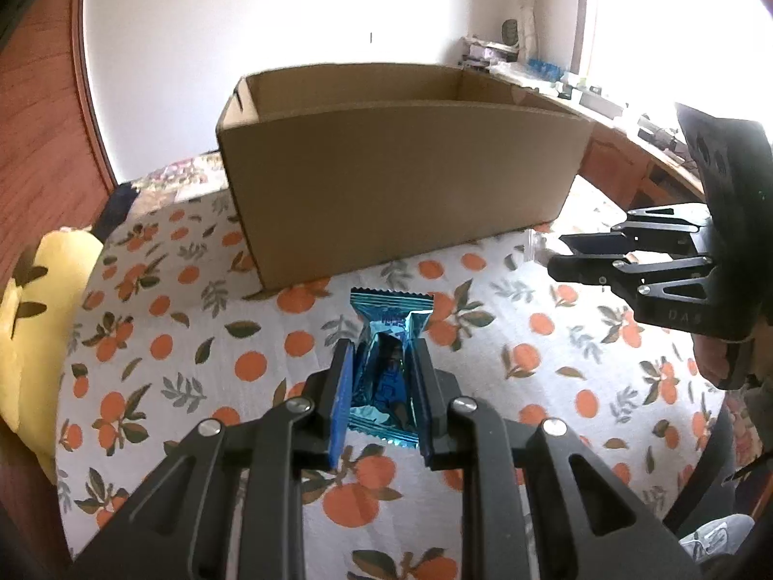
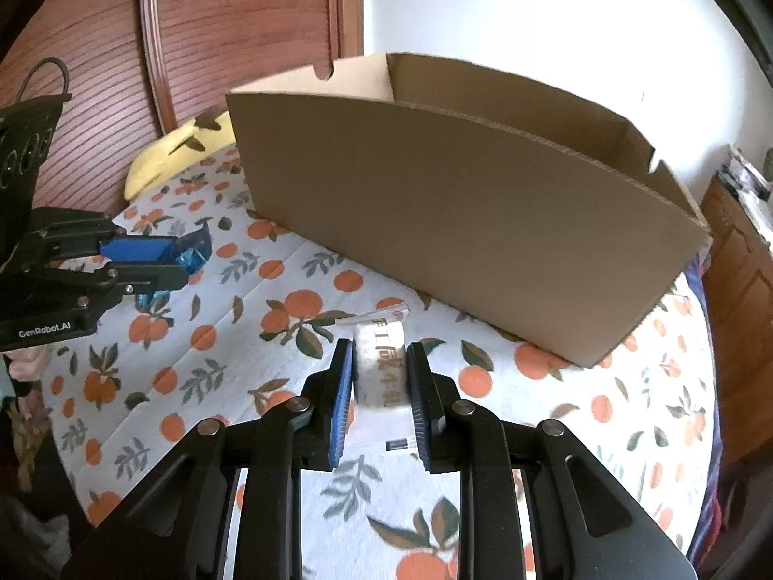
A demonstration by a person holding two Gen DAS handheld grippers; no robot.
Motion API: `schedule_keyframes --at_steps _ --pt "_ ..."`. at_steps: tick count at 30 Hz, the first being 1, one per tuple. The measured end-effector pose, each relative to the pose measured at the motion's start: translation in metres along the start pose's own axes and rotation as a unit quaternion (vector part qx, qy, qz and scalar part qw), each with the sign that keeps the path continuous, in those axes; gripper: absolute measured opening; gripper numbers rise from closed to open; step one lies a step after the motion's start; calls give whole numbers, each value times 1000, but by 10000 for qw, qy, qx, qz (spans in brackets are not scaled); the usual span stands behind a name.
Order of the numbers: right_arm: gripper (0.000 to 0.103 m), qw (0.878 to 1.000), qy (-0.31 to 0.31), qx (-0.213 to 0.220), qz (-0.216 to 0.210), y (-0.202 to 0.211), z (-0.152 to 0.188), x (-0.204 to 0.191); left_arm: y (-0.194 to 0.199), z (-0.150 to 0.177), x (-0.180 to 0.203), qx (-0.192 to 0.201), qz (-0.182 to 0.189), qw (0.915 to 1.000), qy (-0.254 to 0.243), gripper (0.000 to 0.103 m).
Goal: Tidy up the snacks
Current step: 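Close the left tool on the teal candy while the right tool grasps the white bar packet, then lift both held packets and carry them over the cardboard box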
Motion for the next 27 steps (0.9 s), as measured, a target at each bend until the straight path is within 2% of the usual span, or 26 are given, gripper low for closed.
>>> schedule_keyframes --at_steps 13,27 --pt "21 9991 -294 215 220 44 18 17 26 -14 26 265 79 9995 -128 20" --pt "21 9978 -490 329 310 65 28 28 50 -24 44 500 98 9985 -205 20"
Point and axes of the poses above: each gripper's, at about its wrist camera, not at the fingertips, and y roughly against the way its jaws point, x to its right, z to its underside, the point moved 7 cm from there along -y, roughly the way its jaws point, and after that the axes turned 9 degrees about -x, right-handed, at the moved point
